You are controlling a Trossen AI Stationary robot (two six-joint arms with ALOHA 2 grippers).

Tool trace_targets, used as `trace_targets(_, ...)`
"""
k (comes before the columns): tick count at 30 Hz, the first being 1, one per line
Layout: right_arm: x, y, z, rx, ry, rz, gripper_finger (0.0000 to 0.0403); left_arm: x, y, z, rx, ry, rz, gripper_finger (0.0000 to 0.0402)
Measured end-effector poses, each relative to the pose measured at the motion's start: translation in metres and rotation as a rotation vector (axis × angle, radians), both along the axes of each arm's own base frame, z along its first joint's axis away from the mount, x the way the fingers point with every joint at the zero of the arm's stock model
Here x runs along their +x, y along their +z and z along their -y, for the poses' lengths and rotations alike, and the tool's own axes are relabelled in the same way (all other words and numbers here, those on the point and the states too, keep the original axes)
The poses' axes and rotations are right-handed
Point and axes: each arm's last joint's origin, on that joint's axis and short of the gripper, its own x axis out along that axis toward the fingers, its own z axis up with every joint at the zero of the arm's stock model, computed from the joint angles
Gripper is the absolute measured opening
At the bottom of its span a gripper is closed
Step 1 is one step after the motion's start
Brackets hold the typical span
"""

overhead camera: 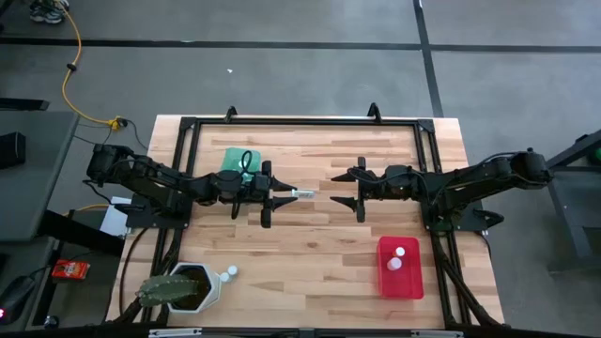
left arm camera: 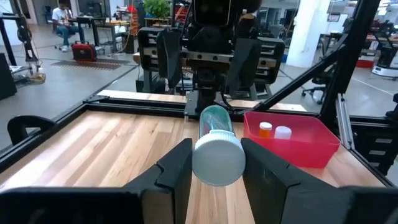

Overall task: Pick and place medicine bottles into bin by pill shape (circle, oval)
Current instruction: Put the bottom blue capsule bottle into the blue bin

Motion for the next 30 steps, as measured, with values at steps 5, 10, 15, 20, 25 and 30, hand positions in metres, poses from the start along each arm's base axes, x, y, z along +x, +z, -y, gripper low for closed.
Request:
trace_targets(5, 0.0, 0.0, 0.0, 0.0, 0.0, 0.0, 0.0259, 0.0, 0.0, 0.0, -0.012, 0.005, 0.004, 0.0111)
trace_targets(10, 0.0, 0.0, 0.0, 0.0, 0.0, 0.0, 0.0259, -0.009, 0.005, -0.005, -0.126, 0.052, -0.048, 0.0111)
trace_targets(15, 0.0, -0.001, 0.0, 0.0, 0.0, -0.015, 0.0259, -0.038, 0.028, -0.011, -0.127, 0.245, -0.278, 0.0111)
trace_targets(20, 0.0, -0.002, 0.0, 0.0, 0.0, -0.022, 0.0259, -0.077, 0.053, -0.012, -0.177, 0.495, -0.494, 0.0111)
trace_targets(25, 0.0, -0.001, 0.0, 0.002, -0.001, -0.015, 0.0259, -0.106, 0.047, -0.014, -0.286, 0.704, -0.699, 0.0111)
trace_targets(30, 0.0, -0.001, 0.0, 0.003, -0.001, -0.014, 0.0259, -0.121, 0.03, -0.021, -0.355, 0.883, -0.9, 0.0111)
